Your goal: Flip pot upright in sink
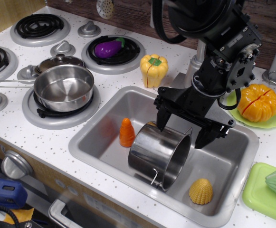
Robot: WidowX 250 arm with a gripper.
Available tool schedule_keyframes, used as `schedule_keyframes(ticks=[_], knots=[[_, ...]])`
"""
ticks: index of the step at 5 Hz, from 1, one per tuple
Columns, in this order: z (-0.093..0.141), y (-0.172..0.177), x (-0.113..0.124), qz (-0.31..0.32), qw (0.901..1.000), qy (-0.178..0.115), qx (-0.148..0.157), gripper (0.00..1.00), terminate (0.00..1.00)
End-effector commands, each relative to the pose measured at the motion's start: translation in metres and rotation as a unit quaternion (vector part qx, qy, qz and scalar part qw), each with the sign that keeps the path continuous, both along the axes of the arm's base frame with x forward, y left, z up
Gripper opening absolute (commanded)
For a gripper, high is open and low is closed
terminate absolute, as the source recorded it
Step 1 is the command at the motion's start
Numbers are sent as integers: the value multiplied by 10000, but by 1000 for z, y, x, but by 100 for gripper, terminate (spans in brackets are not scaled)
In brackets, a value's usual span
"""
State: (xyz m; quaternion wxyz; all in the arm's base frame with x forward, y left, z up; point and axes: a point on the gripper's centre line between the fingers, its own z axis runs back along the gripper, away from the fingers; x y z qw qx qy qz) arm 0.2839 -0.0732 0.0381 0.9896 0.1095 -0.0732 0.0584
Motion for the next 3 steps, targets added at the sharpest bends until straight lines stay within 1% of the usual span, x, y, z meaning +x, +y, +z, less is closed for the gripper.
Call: schedule_keyframes(ticks=[1, 2, 3], knots=[[0, 0, 0, 0, 10000, 0, 0, 100, 0], [-5, -4, -2, -167, 9985, -95, 512, 100, 0], [-10, -7, -4, -314, 9957, -175, 851, 100, 0]])
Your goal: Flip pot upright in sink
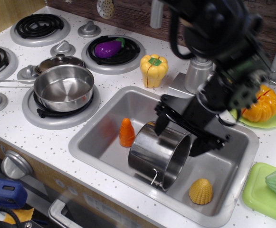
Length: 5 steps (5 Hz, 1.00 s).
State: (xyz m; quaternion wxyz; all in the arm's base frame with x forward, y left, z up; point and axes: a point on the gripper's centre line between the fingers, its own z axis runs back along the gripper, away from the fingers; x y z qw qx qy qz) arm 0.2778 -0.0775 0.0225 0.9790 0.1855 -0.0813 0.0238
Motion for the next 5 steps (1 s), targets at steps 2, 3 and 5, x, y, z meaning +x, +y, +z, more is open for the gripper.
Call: schedule_keyframes(ticks=[2, 3, 5], knots=[[-12, 6, 4, -559, 9931, -301, 990, 100, 0], [-24, 12, 5, -540, 9873, -398, 1441, 100, 0], [-21, 26, 8, -650, 9822, -334, 1730, 100, 0]])
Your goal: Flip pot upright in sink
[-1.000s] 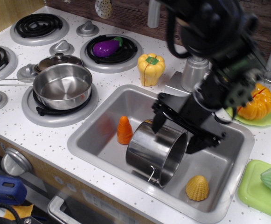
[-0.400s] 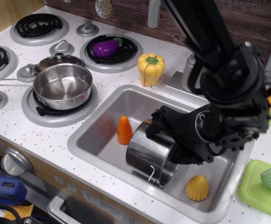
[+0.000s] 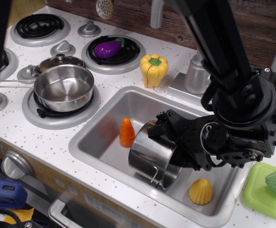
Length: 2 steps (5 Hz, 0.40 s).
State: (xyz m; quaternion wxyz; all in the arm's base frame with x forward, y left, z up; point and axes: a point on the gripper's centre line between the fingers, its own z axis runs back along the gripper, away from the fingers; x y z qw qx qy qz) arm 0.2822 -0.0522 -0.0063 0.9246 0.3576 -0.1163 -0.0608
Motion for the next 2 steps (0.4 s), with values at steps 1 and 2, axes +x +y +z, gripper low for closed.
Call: schedule_keyframes(ticks=[1, 2], knots=[[12, 8, 6, 79, 9997, -112, -199, 0, 0], [15, 17, 8, 72, 9992, -103, -380, 0, 0]])
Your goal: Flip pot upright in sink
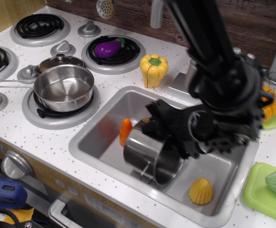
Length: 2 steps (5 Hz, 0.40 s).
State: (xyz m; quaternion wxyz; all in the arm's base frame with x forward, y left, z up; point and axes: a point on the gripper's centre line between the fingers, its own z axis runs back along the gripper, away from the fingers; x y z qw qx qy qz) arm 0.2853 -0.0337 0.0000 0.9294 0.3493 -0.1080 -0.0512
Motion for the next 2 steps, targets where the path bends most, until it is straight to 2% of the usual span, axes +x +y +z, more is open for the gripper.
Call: schedule_keyframes(ticks=[1, 2], knots=[[11, 7, 6, -61, 9972, -46, -746, 0, 0], [16, 12, 8, -86, 9928, 42, -1192, 0, 0]])
